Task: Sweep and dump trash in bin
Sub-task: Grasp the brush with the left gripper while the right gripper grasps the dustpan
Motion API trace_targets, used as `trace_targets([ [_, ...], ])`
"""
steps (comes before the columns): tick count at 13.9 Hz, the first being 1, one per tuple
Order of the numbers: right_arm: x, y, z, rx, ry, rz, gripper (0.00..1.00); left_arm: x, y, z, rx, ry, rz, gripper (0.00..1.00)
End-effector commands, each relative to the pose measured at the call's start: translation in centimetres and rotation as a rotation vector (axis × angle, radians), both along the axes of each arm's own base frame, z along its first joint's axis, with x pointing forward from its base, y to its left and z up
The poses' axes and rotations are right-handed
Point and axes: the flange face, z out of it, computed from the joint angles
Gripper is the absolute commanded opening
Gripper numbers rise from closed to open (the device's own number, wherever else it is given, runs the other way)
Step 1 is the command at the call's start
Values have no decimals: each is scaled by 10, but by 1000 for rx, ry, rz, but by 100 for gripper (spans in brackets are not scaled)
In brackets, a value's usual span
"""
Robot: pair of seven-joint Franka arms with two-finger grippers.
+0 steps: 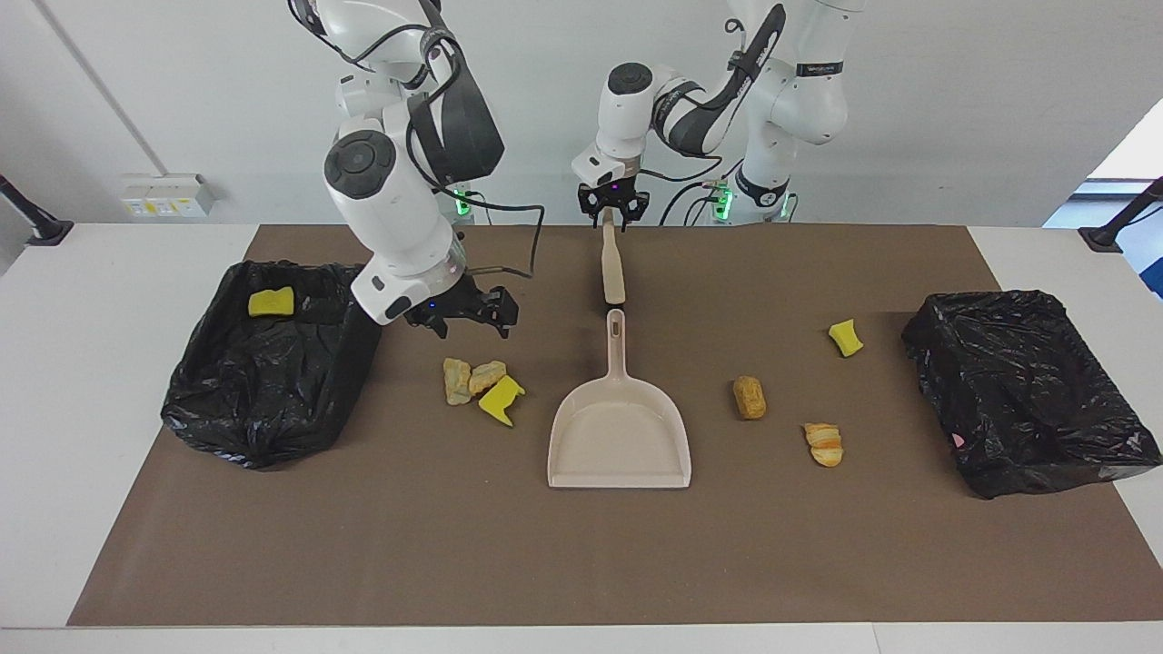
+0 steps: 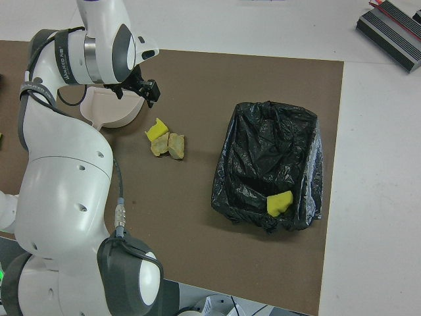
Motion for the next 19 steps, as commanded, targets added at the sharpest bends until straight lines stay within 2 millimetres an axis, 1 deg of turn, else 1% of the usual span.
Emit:
trace_targets([
  [1, 12, 39, -20, 19, 4, -39, 100, -4, 3, -6, 0, 0, 10, 19],
  [2, 10, 52, -28, 16, 8, -32, 100, -2, 4, -6, 3, 2, 16, 4],
  [3, 7, 66, -34, 14, 11, -17, 100, 1, 6, -7, 7, 5, 22, 0],
  [4, 3, 79, -44, 7, 23, -14, 100, 2, 7, -7, 15, 11, 24, 0],
  [6, -2, 105, -59, -2, 20, -15, 100, 10, 17, 7, 55, 41, 46, 0],
  [7, -4, 120, -70, -2, 13, -20, 100, 20, 25, 23, 60, 47, 72, 0],
  [9, -9, 145, -87, -4, -2, -14, 100, 38, 47, 50, 66, 51, 128, 0],
  [10, -13, 155, -95, -7, 1, -11, 100, 48, 59, 62, 60, 46, 163, 0],
  [12, -20, 167, -97, -6, 4, 2, 100, 73, 94, 80, 88, 27, 238, 0],
  [13, -22, 170, -97, -4, 3, 6, 100, 85, 110, 87, 114, 20, 272, 0],
  [14, -27, 178, -100, -4, -2, 18, 100, 103, 126, 90, 136, 7, 314, 0],
  [16, -38, 187, -112, -14, 10, 36, 100, 128, 156, 89, 171, -19, 383, 0],
  [17, -41, 187, -116, -18, 17, 38, 100, 141, 173, 88, 185, -30, 422, 0],
  [18, -44, 187, -119, -21, 24, 39, 100, 153, 191, 84, 219, -47, 447, 0],
  [19, -50, 193, -122, -25, 31, 51, 100, 163, 209, 82, 234, -42, 493, 0],
])
